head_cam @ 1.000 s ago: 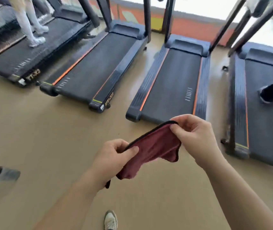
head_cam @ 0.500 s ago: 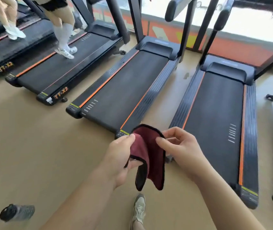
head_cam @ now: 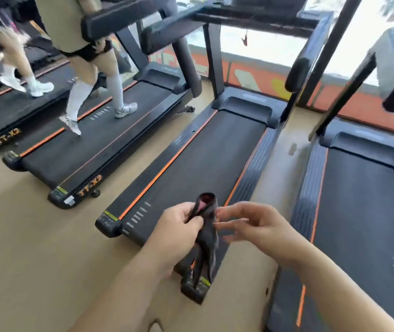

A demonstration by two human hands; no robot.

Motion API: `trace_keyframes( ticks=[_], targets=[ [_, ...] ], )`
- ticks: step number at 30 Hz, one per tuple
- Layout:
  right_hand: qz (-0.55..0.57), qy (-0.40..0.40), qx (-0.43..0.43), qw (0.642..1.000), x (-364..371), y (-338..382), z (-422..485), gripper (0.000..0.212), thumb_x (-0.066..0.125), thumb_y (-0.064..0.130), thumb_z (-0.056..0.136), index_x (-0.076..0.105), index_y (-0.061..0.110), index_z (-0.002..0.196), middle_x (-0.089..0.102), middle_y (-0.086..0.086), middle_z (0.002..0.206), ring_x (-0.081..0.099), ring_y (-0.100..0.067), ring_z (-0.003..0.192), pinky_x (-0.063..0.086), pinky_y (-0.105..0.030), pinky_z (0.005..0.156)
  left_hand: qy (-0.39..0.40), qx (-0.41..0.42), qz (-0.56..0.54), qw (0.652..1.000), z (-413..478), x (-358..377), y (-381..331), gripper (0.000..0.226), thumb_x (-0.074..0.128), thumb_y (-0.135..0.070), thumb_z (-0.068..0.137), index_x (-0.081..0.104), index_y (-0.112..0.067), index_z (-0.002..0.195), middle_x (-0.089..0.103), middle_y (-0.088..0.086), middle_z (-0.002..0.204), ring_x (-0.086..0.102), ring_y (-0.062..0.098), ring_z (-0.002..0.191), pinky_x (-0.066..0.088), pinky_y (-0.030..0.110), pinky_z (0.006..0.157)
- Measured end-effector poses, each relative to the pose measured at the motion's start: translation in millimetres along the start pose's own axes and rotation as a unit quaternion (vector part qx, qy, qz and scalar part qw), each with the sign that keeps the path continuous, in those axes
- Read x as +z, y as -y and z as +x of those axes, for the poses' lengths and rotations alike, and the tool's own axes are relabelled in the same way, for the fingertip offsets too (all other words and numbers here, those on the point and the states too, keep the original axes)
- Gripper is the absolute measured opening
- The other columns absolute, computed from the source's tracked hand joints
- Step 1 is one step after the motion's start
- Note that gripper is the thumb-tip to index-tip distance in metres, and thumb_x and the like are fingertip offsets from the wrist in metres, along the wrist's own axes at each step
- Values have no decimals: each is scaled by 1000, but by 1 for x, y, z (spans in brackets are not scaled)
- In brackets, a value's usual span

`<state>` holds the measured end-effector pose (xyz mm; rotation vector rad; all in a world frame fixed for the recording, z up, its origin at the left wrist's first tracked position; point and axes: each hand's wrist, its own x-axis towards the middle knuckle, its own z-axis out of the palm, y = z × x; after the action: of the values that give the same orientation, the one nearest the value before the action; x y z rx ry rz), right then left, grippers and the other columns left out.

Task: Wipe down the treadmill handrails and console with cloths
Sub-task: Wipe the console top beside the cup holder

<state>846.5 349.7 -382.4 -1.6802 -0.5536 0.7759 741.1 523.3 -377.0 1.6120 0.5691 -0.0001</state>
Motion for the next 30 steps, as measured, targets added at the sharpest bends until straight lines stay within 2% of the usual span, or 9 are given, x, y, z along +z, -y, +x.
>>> trace_keyframes(
  ticks=[4,7,10,13,15,18,23,27,30],
  targets=[
    [-61,-94,4,994,-35,22,86,43,75,11,91,64,34,125,70,4,123,71,-12,104,57,-30,96,114,53,92,988,98,-19,-51,29,51,-5,103,72,-24,106,78,-2,95,74,16,90,59,29,79],
    [-25,-94,6,995,-72,47,129,24,68,10,96,72,20,118,77,0,111,72,-10,100,56,-23,88,156,78,85,981,165,-16,-98,26,56,-8,102,66,-29,113,78,-5,98,72,6,81,57,25,75],
    [-15,-159,5,987,-116,65,177,9,69,22,97,74,18,103,78,-5,98,72,-14,87,56,-34,79,57,104,59,991,239,-4,-130,33,72,-17,94,61,-39,115,76,-12,104,73,8,97,59,39,90],
    [-11,-204,1,979,-155,73,236,20,70,36,94,65,16,95,76,-13,94,72,-32,88,57,-50,80,-27,121,50,991,304,15,-143,38,78,-25,89,60,-40,119,73,-15,109,67,-4,100,55,35,96],
    [0,-203,7,979,-177,80,277,22,68,35,95,61,14,93,76,-13,89,70,-31,75,55,-47,69,-62,98,-2,993,338,28,-145,44,79,-30,89,57,-38,126,68,-15,120,66,-5,103,54,37,101],
    [24,-212,30,977,-204,97,336,21,66,34,96,60,15,90,76,-12,85,70,-25,69,53,-41,62,-66,113,-2,991,382,32,-150,60,79,-30,88,49,-43,138,52,-24,140,56,-6,123,49,36,109],
    [148,-167,61,973,-231,131,444,19,60,24,101,66,7,97,76,-16,89,73,-23,73,57,-33,59,43,207,222,952,464,4,-166,101,84,-30,79,22,-61,151,-3,-36,163,6,-8,152,21,26,118],
    [250,-136,125,950,-250,148,542,18,58,15,102,65,-1,104,71,-23,91,72,-32,74,64,-43,66,-9,236,218,947,561,-22,-183,86,82,-19,83,38,-48,151,47,-30,146,45,-8,133,37,14,107],
    [148,-209,152,955,-275,158,620,16,63,13,98,61,2,110,70,-25,97,72,-34,72,63,-50,72,-34,237,251,938,643,-54,-215,57,77,-21,85,54,-49,130,70,-25,112,65,-3,101,49,19,85]
  ],
)
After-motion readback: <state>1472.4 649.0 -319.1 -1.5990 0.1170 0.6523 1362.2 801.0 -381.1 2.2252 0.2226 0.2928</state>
